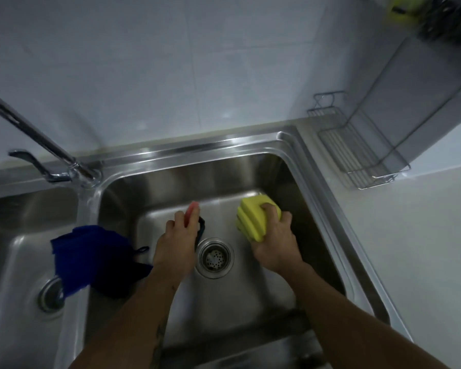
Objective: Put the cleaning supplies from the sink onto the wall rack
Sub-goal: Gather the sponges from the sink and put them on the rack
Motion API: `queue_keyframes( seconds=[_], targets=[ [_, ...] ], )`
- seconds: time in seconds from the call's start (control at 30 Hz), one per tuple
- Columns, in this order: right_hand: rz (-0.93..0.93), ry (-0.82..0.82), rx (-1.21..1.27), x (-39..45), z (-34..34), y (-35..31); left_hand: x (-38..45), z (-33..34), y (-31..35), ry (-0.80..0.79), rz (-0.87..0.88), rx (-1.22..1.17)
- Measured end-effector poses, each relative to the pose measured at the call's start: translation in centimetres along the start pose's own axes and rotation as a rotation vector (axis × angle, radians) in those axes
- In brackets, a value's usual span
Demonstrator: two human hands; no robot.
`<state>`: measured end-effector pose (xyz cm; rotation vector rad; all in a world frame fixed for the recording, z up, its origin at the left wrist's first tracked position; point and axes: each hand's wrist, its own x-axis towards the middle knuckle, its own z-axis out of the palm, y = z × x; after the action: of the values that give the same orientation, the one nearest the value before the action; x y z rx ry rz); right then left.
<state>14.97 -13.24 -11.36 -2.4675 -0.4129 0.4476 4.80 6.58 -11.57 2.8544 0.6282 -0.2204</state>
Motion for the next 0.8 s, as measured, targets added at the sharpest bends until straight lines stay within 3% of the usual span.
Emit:
queue_keyframes(
  seconds=[0.23, 0.43, 0.6, 0.8],
  targets=[
    [-0.139, 0.137, -0.021, -2.3, -7.8, -2.8, -0.3, -7.7, 3.6, 0.134, 0.156, 0.008],
    [-0.121, 0.353, -0.061, -1.2, -16.0, -2.7, 1.3, -13.3, 9.0, 0.289, 0.284, -0.019],
    [-0.100, 0.527, -0.070, 2.1, -21.1, -0.4, 3.5, -15.6, 15.2, 0.394, 0.279, -0.062],
    [-0.042, 0.446, -0.080, 7.4, -23.7, 3.5, 6.3, -15.3, 20.8, 0.453, 0.304, -0.055]
  ],
)
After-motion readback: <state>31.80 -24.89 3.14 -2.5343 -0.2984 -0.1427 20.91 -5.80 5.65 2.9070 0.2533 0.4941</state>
